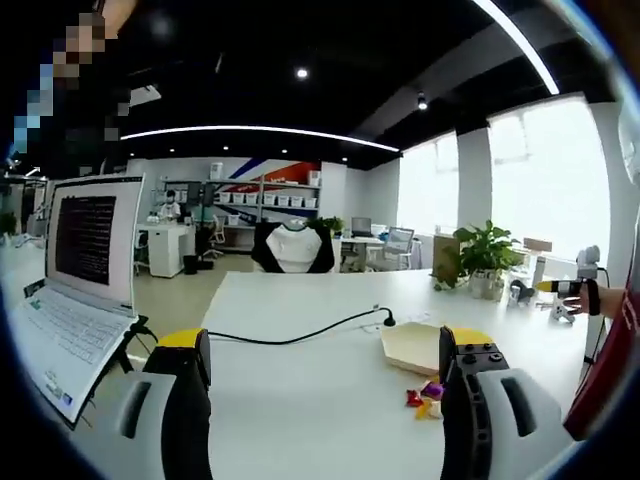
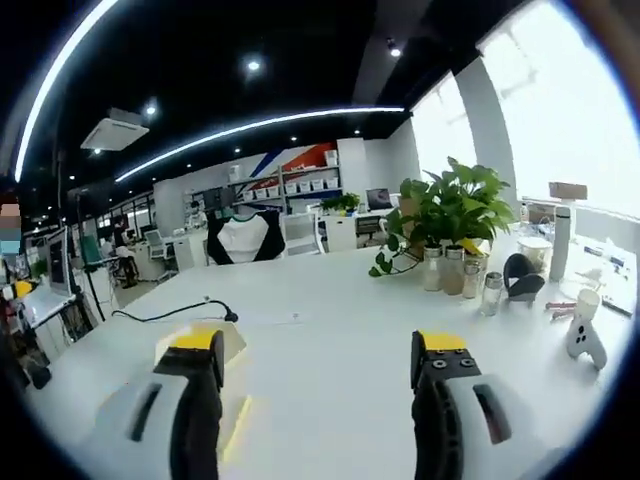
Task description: Place the target food into the container with the food tongs after gripping and lifting it, then release it inside without dropping or visibly crushing the food.
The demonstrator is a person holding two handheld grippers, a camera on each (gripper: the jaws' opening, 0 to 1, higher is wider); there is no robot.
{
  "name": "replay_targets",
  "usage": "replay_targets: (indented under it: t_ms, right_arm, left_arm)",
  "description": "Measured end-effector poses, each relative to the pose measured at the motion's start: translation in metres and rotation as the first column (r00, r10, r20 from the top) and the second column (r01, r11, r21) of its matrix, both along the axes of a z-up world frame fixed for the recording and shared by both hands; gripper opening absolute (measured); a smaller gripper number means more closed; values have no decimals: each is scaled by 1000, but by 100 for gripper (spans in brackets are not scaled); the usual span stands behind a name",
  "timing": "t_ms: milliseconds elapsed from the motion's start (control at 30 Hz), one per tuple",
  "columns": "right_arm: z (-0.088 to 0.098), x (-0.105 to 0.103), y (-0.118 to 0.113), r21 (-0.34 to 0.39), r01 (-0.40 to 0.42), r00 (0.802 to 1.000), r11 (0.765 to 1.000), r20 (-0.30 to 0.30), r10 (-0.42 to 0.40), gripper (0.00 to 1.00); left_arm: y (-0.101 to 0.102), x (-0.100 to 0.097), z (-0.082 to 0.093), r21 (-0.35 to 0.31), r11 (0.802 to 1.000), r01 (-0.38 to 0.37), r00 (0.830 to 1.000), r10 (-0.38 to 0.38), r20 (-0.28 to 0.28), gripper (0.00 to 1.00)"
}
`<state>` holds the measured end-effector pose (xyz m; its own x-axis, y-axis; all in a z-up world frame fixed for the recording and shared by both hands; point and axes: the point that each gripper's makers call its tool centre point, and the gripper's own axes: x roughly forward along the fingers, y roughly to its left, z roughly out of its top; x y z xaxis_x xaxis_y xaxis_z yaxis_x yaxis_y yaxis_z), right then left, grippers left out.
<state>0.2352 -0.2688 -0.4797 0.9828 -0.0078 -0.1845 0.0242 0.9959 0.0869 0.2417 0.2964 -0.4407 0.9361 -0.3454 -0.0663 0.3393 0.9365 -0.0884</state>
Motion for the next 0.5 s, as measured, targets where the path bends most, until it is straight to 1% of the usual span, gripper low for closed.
replay_targets:
  t_ms: [33, 100, 200, 367, 433, 500]
  right_arm:
    - [-1, 0, 3, -41, -9, 1000, 999, -8, 9, 77]
    - [-4, 0, 8, -55, -22, 1000, 998, -22, 20, 77]
    - [-8, 2, 15, -69, -45, 998, 997, -36, 42, 78]
    - [-7, 3, 15, -51, -48, 998, 998, -33, 47, 77]
    - [-8, 3, 15, -47, -47, 998, 998, -35, 45, 76]
    - [-12, 3, 16, -27, -51, 998, 998, -50, 50, 74]
  left_arm:
    - [0, 0, 0, -1, 1000, -2, 1000, 2, 4, 100]
    - [0, 0, -2, 1, 1000, -4, 1000, 4, 2, 100]
    - [-2, -1, -12, 14, 1000, 0, 1000, 0, -20, 100]
    - [-3, -4, -23, 39, 999, 7, 999, -5, -53, 100]
    - [-3, -4, -24, 44, 999, 10, 998, -8, -58, 100]
    - [-3, -3, -24, 50, 999, 13, 998, -10, -57, 100]
